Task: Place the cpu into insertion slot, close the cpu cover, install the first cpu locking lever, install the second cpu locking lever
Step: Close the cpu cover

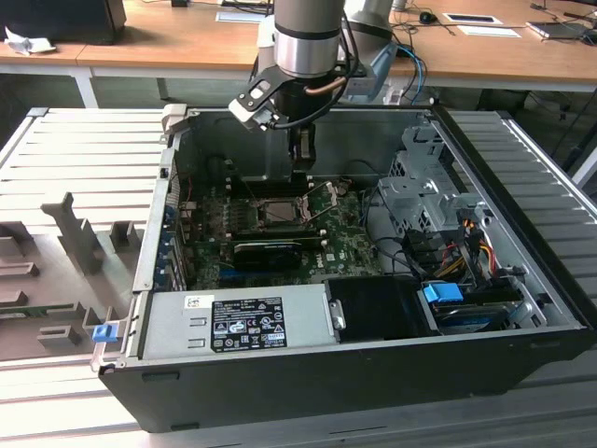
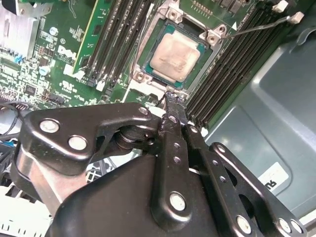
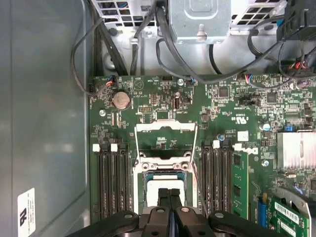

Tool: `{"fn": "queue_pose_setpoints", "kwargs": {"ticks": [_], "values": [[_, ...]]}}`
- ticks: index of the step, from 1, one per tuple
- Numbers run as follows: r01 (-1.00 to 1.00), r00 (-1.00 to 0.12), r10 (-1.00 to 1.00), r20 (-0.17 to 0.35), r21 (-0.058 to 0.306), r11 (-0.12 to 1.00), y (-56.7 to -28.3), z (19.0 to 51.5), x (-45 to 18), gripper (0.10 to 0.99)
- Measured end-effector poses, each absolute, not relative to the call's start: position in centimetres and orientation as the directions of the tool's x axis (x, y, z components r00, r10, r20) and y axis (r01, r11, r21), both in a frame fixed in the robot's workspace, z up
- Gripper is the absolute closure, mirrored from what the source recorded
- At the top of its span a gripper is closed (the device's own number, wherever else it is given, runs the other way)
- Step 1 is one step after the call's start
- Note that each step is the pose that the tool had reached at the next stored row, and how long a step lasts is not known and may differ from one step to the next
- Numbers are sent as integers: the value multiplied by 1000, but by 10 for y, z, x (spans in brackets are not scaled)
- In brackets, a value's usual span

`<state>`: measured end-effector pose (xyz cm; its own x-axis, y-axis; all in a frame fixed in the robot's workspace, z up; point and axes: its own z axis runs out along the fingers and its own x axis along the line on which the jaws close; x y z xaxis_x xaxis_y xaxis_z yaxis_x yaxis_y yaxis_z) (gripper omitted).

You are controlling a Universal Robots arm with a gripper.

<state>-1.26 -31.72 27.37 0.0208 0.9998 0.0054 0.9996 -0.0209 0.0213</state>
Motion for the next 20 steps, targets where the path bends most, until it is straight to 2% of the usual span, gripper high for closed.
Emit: {"fn": "queue_pose_setpoints", "kwargs": {"ticks": [20], "values": [[1000, 18, 1000, 5, 20, -18, -317, 274, 17, 980]]}}
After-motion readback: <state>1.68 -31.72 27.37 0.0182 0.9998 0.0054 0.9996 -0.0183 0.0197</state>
